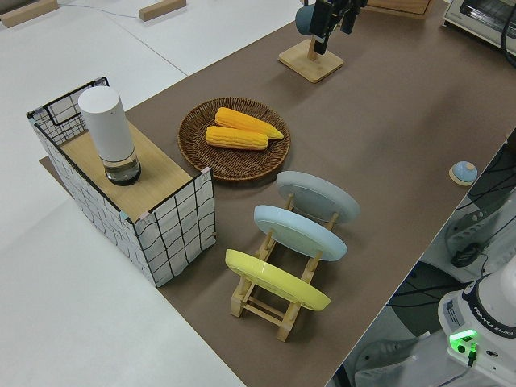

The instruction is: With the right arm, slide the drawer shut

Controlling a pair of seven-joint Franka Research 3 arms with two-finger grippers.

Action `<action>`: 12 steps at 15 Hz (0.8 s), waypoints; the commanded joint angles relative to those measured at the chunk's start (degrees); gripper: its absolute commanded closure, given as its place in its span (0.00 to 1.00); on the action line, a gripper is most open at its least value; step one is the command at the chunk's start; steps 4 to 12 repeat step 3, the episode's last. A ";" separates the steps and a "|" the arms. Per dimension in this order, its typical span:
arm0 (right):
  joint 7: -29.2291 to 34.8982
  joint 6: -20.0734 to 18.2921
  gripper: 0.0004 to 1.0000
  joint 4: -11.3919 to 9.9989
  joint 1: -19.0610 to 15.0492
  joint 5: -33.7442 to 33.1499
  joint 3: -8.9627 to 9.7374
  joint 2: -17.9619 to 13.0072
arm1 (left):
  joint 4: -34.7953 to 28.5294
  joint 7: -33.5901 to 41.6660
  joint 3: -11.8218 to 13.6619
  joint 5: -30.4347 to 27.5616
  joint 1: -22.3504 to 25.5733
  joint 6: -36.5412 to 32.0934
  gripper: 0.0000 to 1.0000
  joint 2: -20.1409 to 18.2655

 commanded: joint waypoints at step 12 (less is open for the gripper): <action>-0.86 -1.15 0.02 0.35 -1.58 0.45 0.44 -0.35 | 0.04 0.37 0.13 0.73 -0.36 -0.35 0.00 -0.42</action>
